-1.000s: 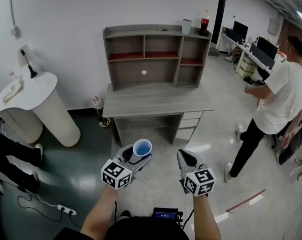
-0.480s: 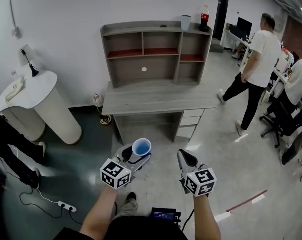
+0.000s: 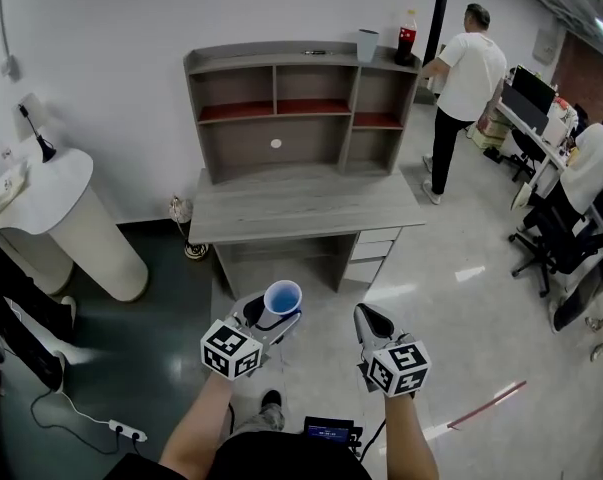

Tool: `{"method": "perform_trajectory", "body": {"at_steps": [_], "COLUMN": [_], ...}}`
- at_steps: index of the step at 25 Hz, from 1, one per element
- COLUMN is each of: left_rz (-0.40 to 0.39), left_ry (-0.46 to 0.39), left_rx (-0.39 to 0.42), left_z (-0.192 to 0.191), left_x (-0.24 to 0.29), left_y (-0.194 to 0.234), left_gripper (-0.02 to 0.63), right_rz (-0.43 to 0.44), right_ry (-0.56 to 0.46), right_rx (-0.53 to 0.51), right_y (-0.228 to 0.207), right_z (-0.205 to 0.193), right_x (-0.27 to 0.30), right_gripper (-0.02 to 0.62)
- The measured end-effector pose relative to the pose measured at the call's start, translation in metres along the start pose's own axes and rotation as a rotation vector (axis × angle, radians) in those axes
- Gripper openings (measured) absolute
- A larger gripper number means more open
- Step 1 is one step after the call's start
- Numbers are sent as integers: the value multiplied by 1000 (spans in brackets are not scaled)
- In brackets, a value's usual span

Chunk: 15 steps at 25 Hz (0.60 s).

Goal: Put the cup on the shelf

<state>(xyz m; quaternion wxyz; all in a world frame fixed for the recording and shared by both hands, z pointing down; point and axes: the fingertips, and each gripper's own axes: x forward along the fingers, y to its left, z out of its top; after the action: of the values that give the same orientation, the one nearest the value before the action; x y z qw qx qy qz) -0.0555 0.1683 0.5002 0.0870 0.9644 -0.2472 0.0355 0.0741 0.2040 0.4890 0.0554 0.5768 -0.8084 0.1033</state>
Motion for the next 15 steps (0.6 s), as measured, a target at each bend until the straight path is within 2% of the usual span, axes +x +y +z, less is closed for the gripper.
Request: {"method": "perform_trajectory", "body": {"at_steps": [5,15], "left_rz": [-28,-67], "left_ry": [2,-8], "left_rx": [17,45], "left_z": [11,31], "left_x": [20,30], "left_y": [39,112], "left_gripper": [290,290], "right_rz": [-28,-61], "right_ry": [-12,-31], "right_rx": [-3,-15], "right_y": [-10,-3], "right_z": [16,38], "right_x": [40,112], "right_gripper": [-2,-2]}}
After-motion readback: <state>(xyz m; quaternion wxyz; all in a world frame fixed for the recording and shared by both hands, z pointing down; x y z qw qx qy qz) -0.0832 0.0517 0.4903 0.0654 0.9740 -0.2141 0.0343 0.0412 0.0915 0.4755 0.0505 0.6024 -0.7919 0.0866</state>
